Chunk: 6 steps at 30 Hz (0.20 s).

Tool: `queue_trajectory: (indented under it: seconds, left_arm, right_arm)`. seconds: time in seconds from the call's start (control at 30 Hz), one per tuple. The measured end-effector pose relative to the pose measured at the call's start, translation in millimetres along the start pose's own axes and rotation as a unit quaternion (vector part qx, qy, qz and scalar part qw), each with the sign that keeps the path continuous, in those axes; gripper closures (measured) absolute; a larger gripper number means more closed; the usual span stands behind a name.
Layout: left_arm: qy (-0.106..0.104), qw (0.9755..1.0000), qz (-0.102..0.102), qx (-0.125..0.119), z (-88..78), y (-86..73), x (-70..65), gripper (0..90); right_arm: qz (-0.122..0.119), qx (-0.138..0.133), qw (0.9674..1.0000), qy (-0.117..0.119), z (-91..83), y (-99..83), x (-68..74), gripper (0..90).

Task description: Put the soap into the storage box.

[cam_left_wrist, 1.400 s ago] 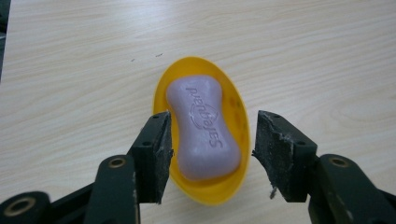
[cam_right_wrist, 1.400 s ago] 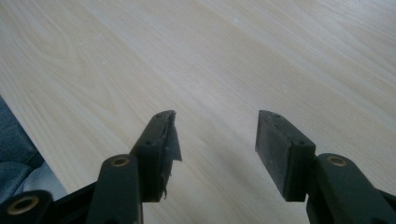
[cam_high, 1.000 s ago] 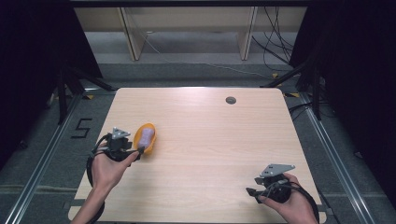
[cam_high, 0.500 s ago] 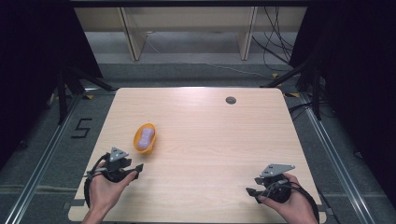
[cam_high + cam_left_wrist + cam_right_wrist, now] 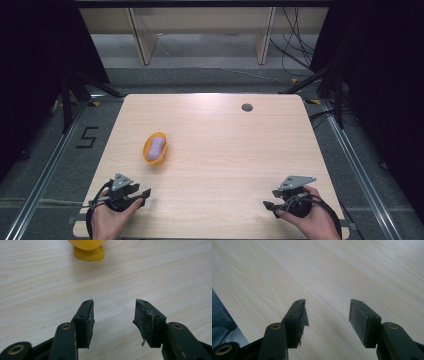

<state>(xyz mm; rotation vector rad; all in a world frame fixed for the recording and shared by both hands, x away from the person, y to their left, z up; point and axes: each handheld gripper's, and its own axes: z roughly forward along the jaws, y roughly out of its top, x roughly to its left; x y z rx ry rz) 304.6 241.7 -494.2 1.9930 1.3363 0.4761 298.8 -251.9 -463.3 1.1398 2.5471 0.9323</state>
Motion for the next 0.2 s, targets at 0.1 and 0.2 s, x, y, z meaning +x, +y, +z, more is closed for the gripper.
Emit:
queue_trajectory:
  seconds: [0.1,0.2]
  left_arm:
    - [-0.007,0.9995,-0.023,-0.019,3.9,-0.4,-3.5,49.6]
    - [-0.013,0.9999,-0.008,-0.008,3.0,-0.7,-1.2,51.3]
  right_arm:
    - [-0.002,-0.002,1.0,0.0,0.0,0.0,-0.1,47.3]
    - [0.015,0.002,0.9999,0.008,-2.0,0.3,0.8,47.2]
